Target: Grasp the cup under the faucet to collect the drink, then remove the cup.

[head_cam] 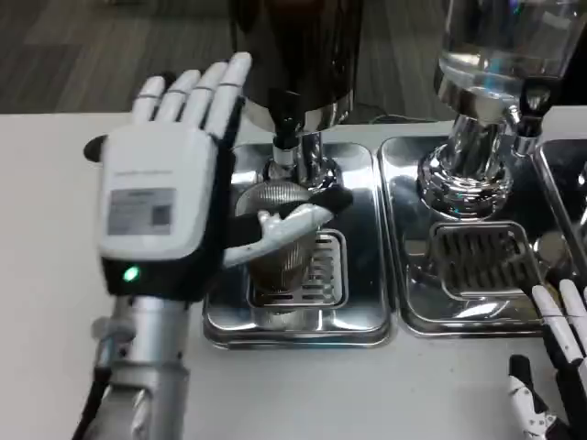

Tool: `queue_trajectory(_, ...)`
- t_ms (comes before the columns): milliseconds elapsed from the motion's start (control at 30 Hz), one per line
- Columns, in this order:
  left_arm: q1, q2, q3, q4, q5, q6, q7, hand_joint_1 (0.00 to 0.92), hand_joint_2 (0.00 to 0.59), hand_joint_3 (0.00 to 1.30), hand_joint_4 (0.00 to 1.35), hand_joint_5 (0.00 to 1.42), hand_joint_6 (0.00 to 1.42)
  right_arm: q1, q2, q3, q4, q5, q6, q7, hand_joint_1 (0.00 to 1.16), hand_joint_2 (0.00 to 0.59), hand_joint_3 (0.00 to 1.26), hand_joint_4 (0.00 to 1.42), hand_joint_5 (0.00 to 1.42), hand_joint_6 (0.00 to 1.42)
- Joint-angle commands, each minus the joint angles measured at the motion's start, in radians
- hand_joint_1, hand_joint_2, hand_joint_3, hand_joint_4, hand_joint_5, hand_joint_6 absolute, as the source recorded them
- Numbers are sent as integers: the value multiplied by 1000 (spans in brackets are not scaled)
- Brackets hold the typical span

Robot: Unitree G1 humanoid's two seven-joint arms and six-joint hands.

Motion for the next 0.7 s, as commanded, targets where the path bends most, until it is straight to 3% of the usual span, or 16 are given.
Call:
queue_trajectory(33,133,16,60,-58,-54,-43,57,0,41,126,0,158,146,8,-9,-12,-14,13,-10,7,117,465,76,0,0,17)
queue_trajectory(267,304,16,127,-111,-90,-79,101,0,49,135,0,142,132,-12,10,-1,-21,-8,15,11,127,451,73,0,0,29)
queue_trajectory(400,376,36,162,-99,-99,-102,102,0,53,141,0,142,132,-26,14,7,-36,-9,13,26,163,428,73,0,0,32)
queue_trajectory(600,475,37,94,20,-20,-106,152,0,72,156,0,145,120,-19,38,-17,-121,123,-39,113,243,342,30,0,0,49)
queue_trajectory(700,484,38,55,109,2,-112,206,0,70,86,0,134,106,-29,51,-26,-185,192,-49,200,259,314,1,0,0,72)
